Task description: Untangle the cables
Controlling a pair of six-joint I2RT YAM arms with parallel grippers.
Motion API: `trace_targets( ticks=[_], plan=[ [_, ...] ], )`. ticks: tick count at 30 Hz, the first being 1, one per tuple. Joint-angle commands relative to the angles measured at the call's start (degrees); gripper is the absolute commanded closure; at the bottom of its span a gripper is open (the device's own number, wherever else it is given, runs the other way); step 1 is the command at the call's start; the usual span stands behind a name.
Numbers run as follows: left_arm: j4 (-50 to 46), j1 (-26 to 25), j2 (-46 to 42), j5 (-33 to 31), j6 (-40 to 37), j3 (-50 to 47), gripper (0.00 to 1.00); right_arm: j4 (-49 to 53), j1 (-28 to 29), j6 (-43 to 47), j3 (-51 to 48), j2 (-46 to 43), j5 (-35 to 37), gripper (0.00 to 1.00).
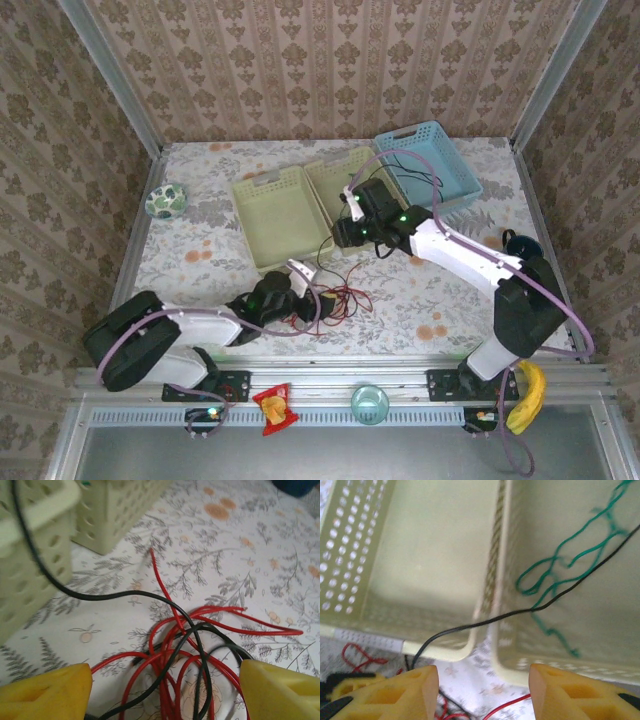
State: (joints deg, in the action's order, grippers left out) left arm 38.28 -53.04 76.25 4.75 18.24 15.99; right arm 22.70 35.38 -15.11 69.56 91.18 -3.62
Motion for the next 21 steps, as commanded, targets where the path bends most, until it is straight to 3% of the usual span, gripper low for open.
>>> trace_targets(
  ticks=[1,7,11,16,21],
  plan=[
    [2.39,1.33,-4.44,-0.05,2.92,-1.31,0.22,3.84,1.67,-2.96,1.43,1.73,-4.20,0.50],
    [-1.90,4.12,-13.35,-2.67,3.61,-2.40,0.23,4.37,3.86,-3.94,0.78,4.15,-8.03,0.52],
    [-3.79,6.53,-22.46,-9.91,5.97,-4.24,0.22,5.54,5.54,-1.71,-0.01,5.78,-9.43,0.51],
    [-13.25,6.82,-31.54,-19.14,3.51,-1.49,0.22,5.69,5.95,-0.42,-1.31,8.07,-6.08,0.48],
    [-15.99,7.56,-35.70,-21.64,4.00,-2.49,0.22,4.89,6.00,1.28,-1.89,10.17,-2.80,0.48]
  ],
)
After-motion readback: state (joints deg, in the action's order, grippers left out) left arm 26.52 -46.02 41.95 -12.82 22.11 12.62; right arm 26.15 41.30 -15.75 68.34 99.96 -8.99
